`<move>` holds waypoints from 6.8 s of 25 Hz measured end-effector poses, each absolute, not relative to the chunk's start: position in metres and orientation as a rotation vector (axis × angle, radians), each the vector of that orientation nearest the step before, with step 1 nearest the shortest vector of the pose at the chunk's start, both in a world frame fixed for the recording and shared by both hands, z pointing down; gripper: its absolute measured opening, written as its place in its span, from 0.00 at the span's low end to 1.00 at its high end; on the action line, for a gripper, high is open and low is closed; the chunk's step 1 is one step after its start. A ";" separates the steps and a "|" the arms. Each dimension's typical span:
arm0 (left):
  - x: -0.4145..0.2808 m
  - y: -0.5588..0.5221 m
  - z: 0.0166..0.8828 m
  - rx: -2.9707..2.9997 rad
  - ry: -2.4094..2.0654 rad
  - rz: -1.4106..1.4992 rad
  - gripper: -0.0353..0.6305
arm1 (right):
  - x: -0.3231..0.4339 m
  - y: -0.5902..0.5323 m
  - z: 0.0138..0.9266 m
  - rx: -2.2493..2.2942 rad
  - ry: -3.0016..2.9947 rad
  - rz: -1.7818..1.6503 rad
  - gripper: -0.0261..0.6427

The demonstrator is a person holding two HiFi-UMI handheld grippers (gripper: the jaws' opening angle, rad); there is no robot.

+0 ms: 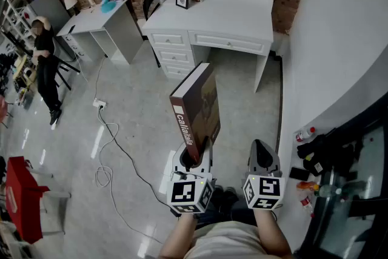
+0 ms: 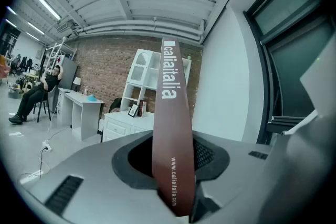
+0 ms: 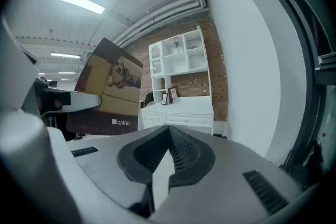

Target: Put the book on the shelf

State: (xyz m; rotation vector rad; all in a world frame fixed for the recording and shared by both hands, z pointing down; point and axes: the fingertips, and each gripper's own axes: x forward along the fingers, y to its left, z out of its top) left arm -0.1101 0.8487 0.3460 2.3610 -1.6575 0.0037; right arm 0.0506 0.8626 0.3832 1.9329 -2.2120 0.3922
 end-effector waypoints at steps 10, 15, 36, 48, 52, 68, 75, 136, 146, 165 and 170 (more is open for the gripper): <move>-0.106 0.835 0.342 2.372 -1.672 0.013 0.27 | 0.061 0.851 0.377 1.957 -2.233 0.389 0.06; -0.097 0.823 0.340 2.365 -1.689 0.014 0.27 | 0.073 0.839 0.373 1.959 -2.259 0.385 0.06; -0.080 0.757 0.344 2.318 -1.748 -0.008 0.27 | 0.088 0.766 0.394 1.884 -2.326 0.488 0.06; -0.113 0.618 0.333 2.370 -1.665 -0.039 0.27 | 0.047 0.632 0.382 1.932 -2.297 0.471 0.06; -0.126 0.575 0.329 2.403 -1.628 -0.051 0.27 | 0.026 0.589 0.377 1.945 -2.296 0.458 0.06; -0.129 0.465 0.347 2.370 -1.599 -0.047 0.27 | 0.022 0.482 0.397 1.918 -2.266 0.494 0.06; -0.109 0.392 0.353 2.334 -1.660 -0.034 0.27 | 0.044 0.403 0.400 1.870 -2.320 0.493 0.06; -0.096 -0.057 0.392 2.346 -1.508 0.061 0.27 | 0.064 -0.022 0.430 1.960 -2.187 0.587 0.06; -0.069 -0.112 0.408 2.307 -1.534 0.089 0.27 | 0.088 -0.082 0.439 1.904 -2.206 0.600 0.06; -0.033 -0.202 0.421 2.259 -1.624 0.122 0.27 | 0.123 -0.179 0.445 1.777 -2.289 0.587 0.06; -0.031 -0.218 0.427 2.273 -1.629 0.144 0.27 | 0.123 -0.188 0.453 1.769 -2.286 0.606 0.06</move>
